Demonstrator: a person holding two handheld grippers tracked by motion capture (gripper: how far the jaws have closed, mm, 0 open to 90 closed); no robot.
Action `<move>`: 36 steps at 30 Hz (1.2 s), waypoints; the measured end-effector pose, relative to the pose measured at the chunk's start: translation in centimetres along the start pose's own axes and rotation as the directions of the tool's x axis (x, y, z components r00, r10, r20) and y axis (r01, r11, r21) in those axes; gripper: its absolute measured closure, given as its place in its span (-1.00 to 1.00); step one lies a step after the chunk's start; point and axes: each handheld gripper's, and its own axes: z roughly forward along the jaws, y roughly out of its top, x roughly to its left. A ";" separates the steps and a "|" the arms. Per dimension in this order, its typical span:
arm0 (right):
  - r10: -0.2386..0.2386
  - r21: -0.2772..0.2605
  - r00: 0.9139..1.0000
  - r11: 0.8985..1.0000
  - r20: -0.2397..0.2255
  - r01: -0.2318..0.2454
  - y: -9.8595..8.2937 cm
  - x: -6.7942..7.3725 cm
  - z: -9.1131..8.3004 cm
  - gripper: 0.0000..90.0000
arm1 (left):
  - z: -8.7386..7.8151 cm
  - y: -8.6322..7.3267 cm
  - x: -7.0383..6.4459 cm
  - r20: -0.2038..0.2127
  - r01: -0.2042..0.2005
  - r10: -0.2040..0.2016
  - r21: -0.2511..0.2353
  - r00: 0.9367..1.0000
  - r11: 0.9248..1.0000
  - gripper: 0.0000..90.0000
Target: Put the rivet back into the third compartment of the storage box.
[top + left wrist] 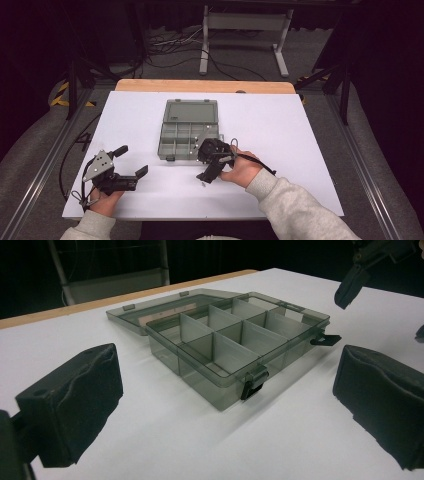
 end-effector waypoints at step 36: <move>-0.034 0.091 0.993 0.995 -0.111 0.044 -1.0 1.9 4.8 0.33 | 0.0 0.0 0.0 0.001 -0.004 0.004 0.004 1.000 1.000 -1.00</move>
